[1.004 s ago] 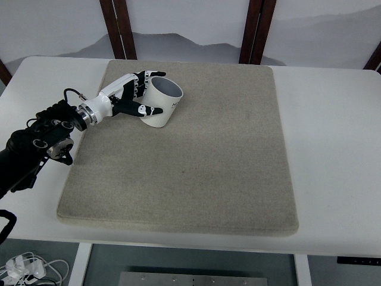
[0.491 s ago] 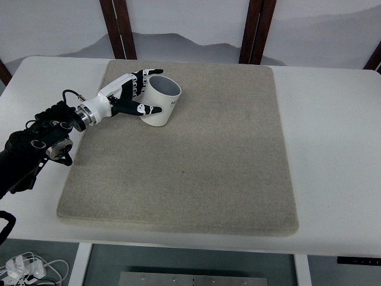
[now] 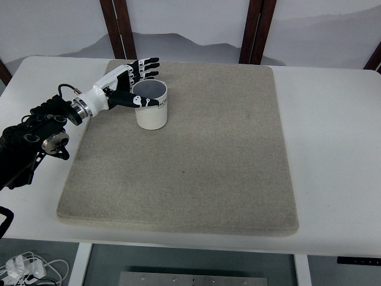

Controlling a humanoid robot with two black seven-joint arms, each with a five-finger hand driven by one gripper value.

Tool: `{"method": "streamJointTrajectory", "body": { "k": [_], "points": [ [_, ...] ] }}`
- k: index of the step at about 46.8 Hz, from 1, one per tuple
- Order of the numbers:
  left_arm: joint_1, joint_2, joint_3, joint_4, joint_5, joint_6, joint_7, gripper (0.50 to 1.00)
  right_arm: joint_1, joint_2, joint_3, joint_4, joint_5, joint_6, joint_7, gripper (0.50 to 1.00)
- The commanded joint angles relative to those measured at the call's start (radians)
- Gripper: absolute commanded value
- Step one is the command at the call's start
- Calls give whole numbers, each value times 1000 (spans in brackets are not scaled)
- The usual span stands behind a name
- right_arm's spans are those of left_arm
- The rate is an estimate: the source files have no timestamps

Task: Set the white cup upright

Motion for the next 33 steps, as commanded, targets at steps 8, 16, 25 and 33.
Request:
{"method": "streamJointTrajectory", "body": {
  "k": [8, 16, 25, 33],
  "points": [
    [-44, 65, -7, -17, -61, -73, 0, 999, 0, 0, 0, 0, 0, 0, 0, 952],
    [-76, 101, -4, -15, -142, -92, 0, 996, 0, 0, 0, 0, 0, 0, 0, 952],
    [-111, 107, -6, 2, -199, -87, 0, 999, 0, 0, 0, 0, 0, 0, 0, 952],
    [-128, 105, 0, 29, -305, -78, 0, 996, 0, 0, 0, 0, 0, 0, 0, 952]
  ]
}}
